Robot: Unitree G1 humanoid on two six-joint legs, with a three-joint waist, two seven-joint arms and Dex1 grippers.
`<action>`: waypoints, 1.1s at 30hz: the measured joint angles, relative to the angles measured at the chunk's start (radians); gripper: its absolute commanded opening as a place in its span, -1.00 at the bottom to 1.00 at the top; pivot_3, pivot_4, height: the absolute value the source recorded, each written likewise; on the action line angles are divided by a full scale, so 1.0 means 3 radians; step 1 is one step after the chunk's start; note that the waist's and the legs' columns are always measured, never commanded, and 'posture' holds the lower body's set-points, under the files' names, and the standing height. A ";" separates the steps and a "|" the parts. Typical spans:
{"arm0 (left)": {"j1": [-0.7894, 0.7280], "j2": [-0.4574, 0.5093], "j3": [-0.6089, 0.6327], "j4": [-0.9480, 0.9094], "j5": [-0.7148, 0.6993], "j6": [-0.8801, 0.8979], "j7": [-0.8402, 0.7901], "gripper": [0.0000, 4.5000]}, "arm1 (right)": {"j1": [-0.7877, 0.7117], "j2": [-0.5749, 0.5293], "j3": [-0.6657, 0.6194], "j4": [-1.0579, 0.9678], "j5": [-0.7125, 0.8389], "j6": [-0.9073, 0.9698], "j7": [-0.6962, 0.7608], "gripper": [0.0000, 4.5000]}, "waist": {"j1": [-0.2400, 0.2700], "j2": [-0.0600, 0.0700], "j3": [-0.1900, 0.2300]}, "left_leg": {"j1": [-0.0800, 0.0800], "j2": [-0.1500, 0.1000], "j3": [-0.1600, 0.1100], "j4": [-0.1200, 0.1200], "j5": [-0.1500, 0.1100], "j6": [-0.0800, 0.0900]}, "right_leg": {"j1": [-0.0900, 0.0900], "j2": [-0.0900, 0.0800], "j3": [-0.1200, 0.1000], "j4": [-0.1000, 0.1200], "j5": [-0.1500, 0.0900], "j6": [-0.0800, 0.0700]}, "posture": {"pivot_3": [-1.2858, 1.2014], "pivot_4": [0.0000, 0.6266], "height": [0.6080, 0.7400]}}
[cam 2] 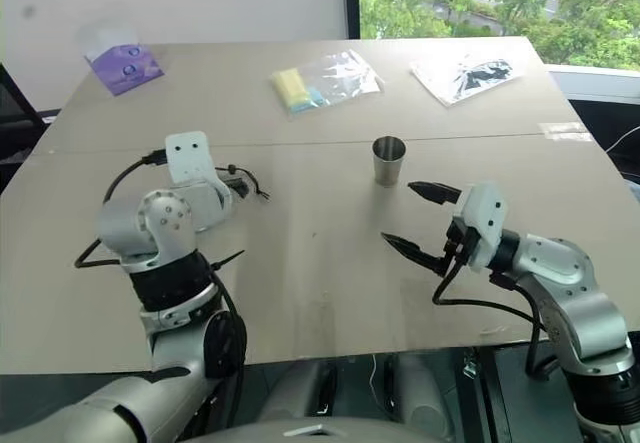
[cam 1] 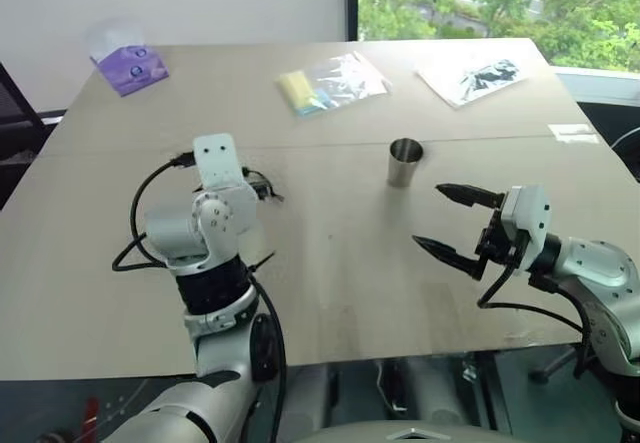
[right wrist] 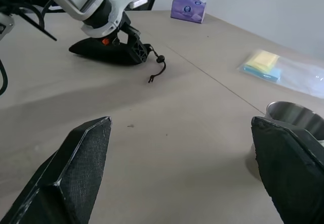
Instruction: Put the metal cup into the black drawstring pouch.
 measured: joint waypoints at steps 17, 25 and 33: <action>-0.0224 -0.0148 0.0013 0.0236 0.0836 0.0000 -0.0150 0.98 | -0.0109 -0.0110 -0.0026 -0.0020 0.0081 -0.0110 0.0206 1.00 | 0.0051 -0.0001 0.0001 | -0.0002 -0.0003 -0.0005 0.0001 0.0001 -0.0001 | 0.0000 -0.0002 -0.0006 -0.0001 0.0000 0.0000 | 0.03 -0.52 1.00; -0.0238 -0.0138 0.0014 0.0383 0.0982 0.0000 -0.0329 0.17 | -0.0382 -0.0162 -0.0024 0.0066 0.0114 -0.0125 0.0402 1.00 | 0.0051 -0.0001 0.0001 | -0.0002 -0.0003 -0.0006 0.0001 0.0001 -0.0001 | 0.0000 -0.0002 -0.0006 0.0000 0.0000 0.0000 | 0.03 -0.52 1.00; 0.0176 0.0815 -0.0822 0.0171 0.0646 -0.0002 -0.1173 -0.98 | -0.0401 -0.0154 -0.0030 0.0076 0.0140 -0.0098 0.0388 1.00 | 0.0004 0.0000 0.0001 | -0.0002 -0.0001 -0.0004 -0.0002 0.0002 -0.0003 | -0.0006 -0.0002 -0.0003 0.0007 0.0000 -0.0001 | 0.03 -0.52 1.00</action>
